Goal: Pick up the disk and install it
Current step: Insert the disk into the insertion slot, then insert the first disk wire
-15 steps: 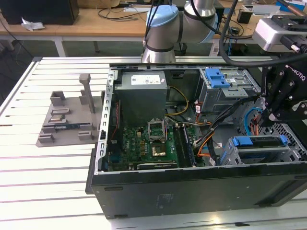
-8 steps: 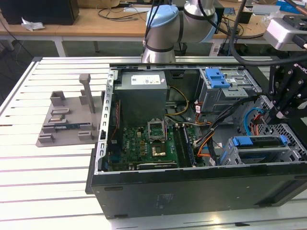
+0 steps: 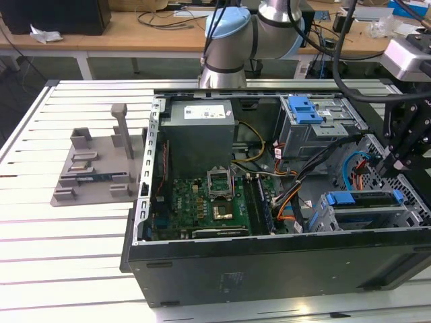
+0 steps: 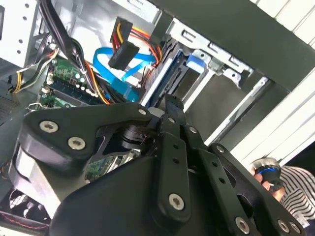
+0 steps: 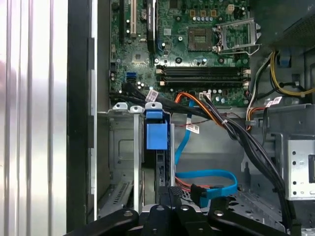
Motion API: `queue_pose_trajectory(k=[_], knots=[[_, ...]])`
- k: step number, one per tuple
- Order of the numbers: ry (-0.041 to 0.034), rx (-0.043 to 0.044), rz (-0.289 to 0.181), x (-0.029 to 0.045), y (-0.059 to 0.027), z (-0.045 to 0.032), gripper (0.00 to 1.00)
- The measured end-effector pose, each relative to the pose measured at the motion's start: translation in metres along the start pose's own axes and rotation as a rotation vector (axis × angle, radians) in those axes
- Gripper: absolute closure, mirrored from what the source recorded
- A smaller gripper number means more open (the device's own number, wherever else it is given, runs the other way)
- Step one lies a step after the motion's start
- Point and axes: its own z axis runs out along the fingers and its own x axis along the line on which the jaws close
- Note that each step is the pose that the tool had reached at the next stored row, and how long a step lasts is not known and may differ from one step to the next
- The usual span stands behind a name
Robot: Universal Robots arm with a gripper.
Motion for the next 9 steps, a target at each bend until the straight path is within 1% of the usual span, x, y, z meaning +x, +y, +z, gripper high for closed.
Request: queue_pose_trajectory(k=[9], knots=[[-0.0003,0.0,0.0,0.0,-0.0007,0.0001,0.89]])
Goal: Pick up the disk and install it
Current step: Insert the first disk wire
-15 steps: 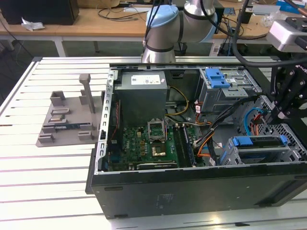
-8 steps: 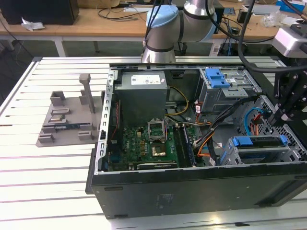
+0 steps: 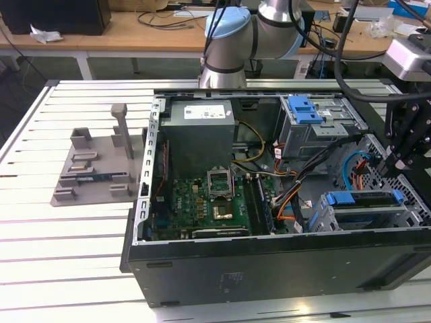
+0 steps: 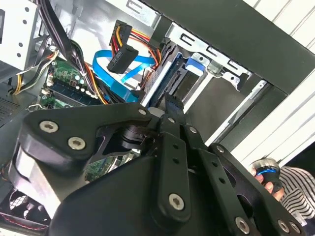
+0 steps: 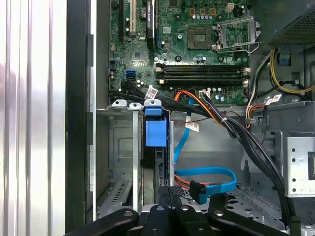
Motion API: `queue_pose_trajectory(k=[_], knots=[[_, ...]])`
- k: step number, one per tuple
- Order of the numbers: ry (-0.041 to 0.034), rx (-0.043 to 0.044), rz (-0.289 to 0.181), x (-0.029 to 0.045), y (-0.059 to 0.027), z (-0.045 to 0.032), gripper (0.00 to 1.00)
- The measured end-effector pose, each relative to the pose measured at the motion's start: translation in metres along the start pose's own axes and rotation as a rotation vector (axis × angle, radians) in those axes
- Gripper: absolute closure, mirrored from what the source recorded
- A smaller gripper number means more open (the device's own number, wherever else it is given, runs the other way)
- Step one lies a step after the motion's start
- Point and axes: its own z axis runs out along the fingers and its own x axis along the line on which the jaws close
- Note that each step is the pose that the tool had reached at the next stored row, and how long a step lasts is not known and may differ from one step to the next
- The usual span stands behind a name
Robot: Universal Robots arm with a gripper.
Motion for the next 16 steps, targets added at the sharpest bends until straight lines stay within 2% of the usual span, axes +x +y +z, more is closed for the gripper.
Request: queue_pose_trajectory(k=[1,4,5,8,9,10,11,13,14,16], knots=[[0.0,-0.0001,0.0,0.0,0.0,0.0,0.89],[0.0,0.0,0.0,0.0,-0.0001,0.0,0.7],[0.0001,-0.0001,0.0,0.0,-0.0006,0.0002,0.7],[0.0006,-0.0087,0.0,-0.0041,-0.0133,0.0057,0.7],[0.0011,-0.0101,0.0,-0.0075,-0.0155,0.0071,0.7],[0.0022,-0.0101,0.0,-0.0196,-0.0157,0.0085,0.7],[0.0022,-0.0102,0.0,-0.0274,-0.0157,0.0086,0.7],[0.0027,-0.0102,0.0,-0.0364,-0.0157,0.0085,0.7],[0.0047,-0.0101,0.0,-0.0453,-0.0156,0.0084,0.7],[0.008,-0.0101,0.0,-0.0538,-0.0156,0.0082,0.7]])
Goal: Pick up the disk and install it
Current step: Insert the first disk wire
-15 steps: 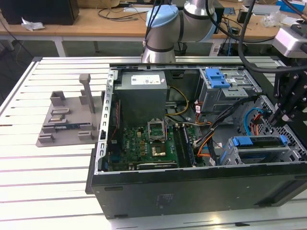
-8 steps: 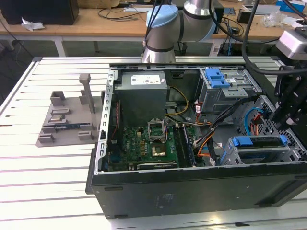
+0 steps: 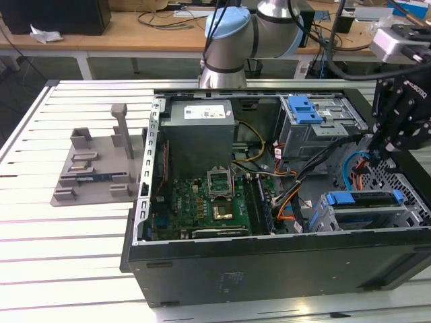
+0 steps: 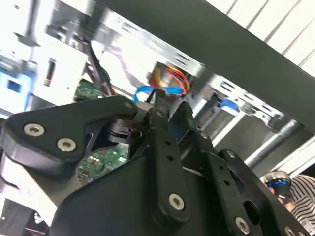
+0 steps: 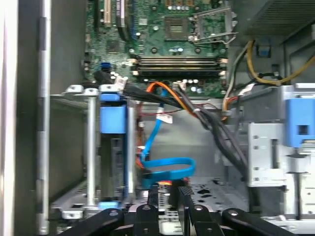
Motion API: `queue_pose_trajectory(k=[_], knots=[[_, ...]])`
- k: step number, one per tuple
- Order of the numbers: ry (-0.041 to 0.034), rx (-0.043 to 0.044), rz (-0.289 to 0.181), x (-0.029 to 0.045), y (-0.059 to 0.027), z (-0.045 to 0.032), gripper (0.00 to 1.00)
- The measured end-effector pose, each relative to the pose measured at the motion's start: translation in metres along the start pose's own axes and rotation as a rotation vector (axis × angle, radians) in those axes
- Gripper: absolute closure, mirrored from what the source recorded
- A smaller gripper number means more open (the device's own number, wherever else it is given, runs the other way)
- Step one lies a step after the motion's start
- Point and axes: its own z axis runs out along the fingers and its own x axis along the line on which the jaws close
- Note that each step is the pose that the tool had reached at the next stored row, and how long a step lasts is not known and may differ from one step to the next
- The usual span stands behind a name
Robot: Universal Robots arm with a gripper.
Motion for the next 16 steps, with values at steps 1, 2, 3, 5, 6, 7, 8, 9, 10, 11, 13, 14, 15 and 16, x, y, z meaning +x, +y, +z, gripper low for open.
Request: queue_pose_trajectory(k=[1,2,3,5,6,7,8,9,10,11,13,14,15,16], knots=[[0.0011,-0.0001,0.0,-0.0039,0.0001,0.0001,0.7],[0.0044,-0.0001,0.0,-0.0048,0.0001,0.0005,0.7],[0.0233,0.0001,0.001,-0.0049,0.0,0.0015,0.7],[0.0562,0.0002,0.003,-0.0049,-0.0001,0.0037,0.7],[0.0648,0.0003,0.003,-0.0049,-0.0003,0.0057,0.7],[0.0703,0.0003,0.004,-0.005,-0.0003,0.0071,0.7],[0.0741,0.0003,0.004,-0.0045,-0.0004,0.0074,0.7],[0.075,0.0003,0.004,-0.0031,-0.0005,0.0075,0.7],[0.0751,0.0003,0.004,-0.0018,-0.0005,0.0076,0.7],[0.0752,0.0003,0.004,-0.0011,-0.0005,0.0075,0.7],[0.075,0.0003,0.004,-0.0009,-0.0004,0.0076,0.7],[0.075,0.0003,0.004,-0.0009,-0.0004,0.0076,0.7],[0.0749,0.0003,0.004,-0.0009,-0.0004,0.0076,0.7],[0.0749,0.0003,0.004,-0.0009,-0.0004,0.0076,0.71]])
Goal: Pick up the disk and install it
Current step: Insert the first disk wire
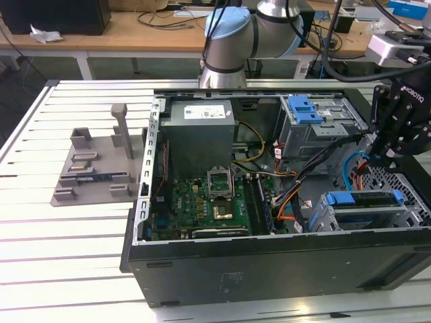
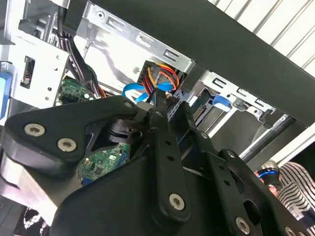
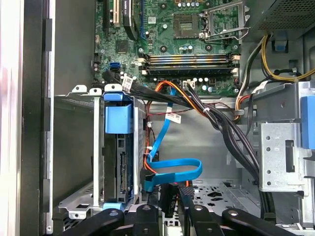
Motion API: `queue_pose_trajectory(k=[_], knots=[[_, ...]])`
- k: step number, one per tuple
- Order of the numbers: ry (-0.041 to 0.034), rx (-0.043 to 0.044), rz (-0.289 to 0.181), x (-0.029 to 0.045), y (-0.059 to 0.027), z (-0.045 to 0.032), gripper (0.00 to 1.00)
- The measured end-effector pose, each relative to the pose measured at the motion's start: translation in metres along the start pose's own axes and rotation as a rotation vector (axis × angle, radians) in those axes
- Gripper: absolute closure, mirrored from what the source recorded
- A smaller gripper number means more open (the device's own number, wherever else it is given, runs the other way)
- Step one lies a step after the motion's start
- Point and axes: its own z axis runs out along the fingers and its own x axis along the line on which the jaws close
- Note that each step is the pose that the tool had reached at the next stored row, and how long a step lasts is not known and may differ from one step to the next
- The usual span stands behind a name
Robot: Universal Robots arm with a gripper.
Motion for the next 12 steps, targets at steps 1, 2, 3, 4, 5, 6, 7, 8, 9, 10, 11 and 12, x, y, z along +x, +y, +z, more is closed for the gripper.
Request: queue_pose_trajectory(k=[1,2,3,4,5,6,7,8,9,10,11,12], knots=[[0.0,0.0,0.0,0.0,0.0,0.0,0.71],[0.0,0.0,0.0,0.0,0.0,0.0,0.78],[-0.0001,0.0001,0.0,0.0,0.0,0.0,0.83],[-0.0001,0.0,0.0,0.0,0.0,0.0,0.83],[-0.0001,0.0,0.0,0.0,0.0,0.0,0.83],[-0.0001,0.0,0.0,0.0,0.0,0.0,0.83],[-0.0002,0.0,0.0,0.0001,0.0,0.0,0.83],[-0.0002,0.0,0.0,0.0009,0.0,0.0001,0.83],[-0.0003,0.0,0.0,0.0074,0.0,0.0007,0.83],[-0.0004,0.0,0.0,0.0133,-0.0001,0.0013,0.83],[-0.0006,0.0,0.0,0.0179,-0.0001,0.0017,0.83],[-0.001,0.0,0.0,0.0234,-0.0002,0.0022,0.83]])
